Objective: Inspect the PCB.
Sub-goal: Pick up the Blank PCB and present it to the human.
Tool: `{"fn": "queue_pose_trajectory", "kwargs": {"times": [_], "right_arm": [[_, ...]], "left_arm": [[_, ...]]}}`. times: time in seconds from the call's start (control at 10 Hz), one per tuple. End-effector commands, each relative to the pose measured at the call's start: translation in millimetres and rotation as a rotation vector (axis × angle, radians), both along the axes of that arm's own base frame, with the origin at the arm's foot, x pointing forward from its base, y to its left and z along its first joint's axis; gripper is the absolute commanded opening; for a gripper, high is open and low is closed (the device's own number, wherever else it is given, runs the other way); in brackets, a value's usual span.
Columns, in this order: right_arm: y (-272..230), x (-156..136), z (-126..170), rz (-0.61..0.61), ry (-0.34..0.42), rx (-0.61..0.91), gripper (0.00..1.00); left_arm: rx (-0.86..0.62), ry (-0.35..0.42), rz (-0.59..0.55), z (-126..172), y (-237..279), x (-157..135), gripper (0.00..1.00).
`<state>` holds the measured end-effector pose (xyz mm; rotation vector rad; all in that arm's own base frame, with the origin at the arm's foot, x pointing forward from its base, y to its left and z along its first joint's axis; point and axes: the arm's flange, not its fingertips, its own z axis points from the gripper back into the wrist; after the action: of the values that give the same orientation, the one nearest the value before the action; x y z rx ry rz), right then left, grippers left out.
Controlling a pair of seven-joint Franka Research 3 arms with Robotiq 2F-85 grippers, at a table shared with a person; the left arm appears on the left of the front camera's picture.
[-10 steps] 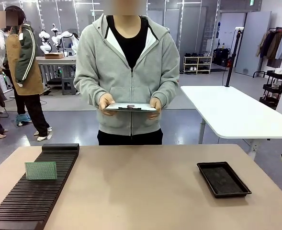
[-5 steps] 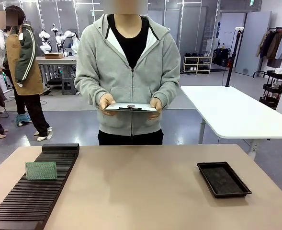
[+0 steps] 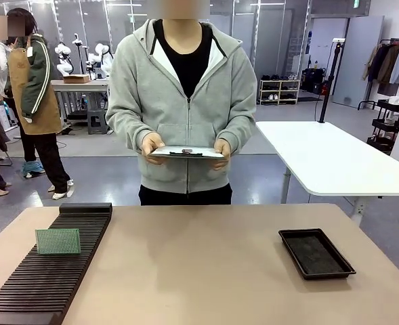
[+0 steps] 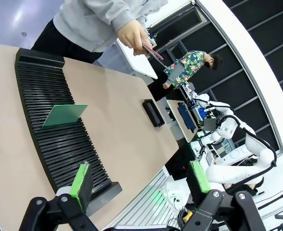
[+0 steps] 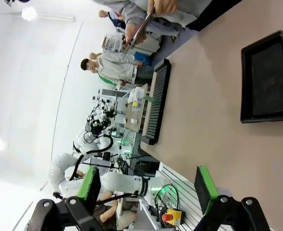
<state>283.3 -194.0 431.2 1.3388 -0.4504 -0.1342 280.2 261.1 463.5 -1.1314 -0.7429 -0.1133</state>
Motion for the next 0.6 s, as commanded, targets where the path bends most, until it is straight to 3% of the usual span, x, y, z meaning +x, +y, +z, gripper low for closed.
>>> {"fn": "queue_pose_trajectory", "kwargs": {"times": [0.0,0.4,0.5], "right_arm": [[-10,-7,-9,-0.04,0.004,0.005,1.0],[-16,-7,-11,-0.067,0.001,0.0,1.0],[-15,-8,-8,-0.05,0.017,0.017,1.0]], "left_arm": [[0.02,0.02,0.029,3,-7,-3,1.0],[0.015,0.032,0.037,0,-11,1,1.0],[0.011,0.004,0.013,1,-1,0,1.0]]}}
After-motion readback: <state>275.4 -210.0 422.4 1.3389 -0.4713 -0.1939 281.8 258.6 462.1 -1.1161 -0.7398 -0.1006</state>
